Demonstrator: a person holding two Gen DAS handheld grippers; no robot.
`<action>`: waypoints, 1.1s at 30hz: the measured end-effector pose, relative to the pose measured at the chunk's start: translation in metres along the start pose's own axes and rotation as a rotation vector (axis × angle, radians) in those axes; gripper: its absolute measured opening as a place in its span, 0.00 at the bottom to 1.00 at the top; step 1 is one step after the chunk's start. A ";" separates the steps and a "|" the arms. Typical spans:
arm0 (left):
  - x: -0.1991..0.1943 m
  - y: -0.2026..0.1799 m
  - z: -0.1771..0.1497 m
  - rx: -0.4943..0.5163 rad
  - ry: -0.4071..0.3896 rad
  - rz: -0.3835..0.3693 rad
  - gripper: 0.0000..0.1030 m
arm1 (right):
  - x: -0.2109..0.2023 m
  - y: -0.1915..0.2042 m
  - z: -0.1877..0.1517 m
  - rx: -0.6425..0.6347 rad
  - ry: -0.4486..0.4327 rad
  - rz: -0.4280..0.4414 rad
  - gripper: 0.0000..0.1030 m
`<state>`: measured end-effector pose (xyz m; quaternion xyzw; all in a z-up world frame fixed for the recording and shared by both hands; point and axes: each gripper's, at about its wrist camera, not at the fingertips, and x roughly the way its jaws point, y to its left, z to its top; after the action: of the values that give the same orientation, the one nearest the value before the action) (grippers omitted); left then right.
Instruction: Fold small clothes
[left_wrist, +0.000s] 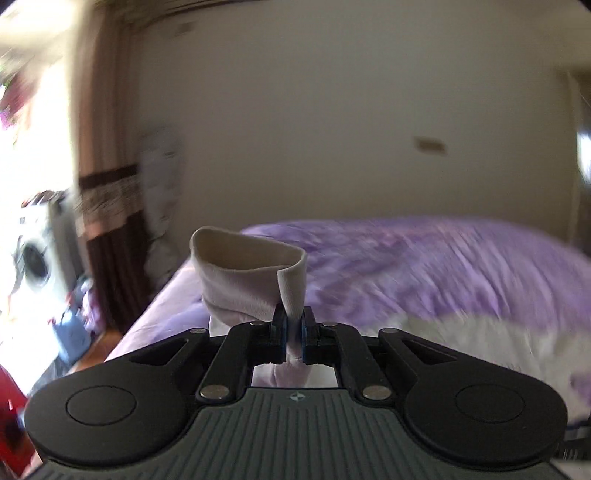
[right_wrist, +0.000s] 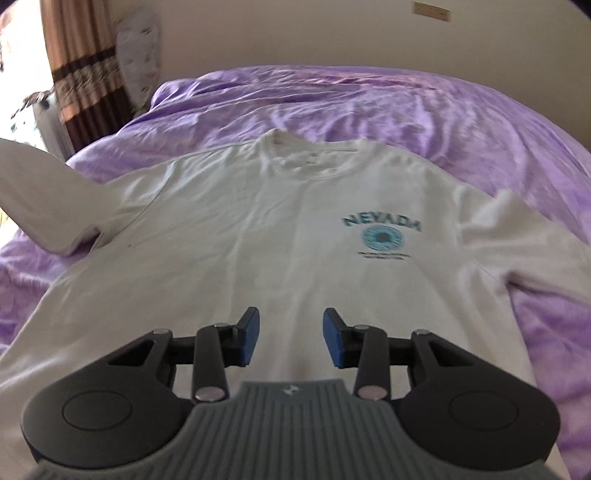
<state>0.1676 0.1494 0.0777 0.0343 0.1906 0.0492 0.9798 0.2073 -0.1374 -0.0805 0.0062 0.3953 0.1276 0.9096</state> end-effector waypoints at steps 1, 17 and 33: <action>0.005 -0.024 -0.008 0.041 0.015 -0.026 0.06 | -0.004 -0.006 -0.002 0.023 -0.006 -0.005 0.34; 0.044 -0.158 -0.140 0.220 0.454 -0.517 0.35 | -0.028 -0.055 -0.036 0.199 -0.004 0.023 0.35; 0.039 -0.028 -0.080 0.087 0.395 -0.301 0.49 | 0.026 -0.065 -0.013 0.555 0.234 0.355 0.26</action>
<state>0.1763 0.1296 -0.0130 0.0376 0.3834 -0.0996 0.9174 0.2301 -0.1950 -0.1154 0.3070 0.5092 0.1713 0.7855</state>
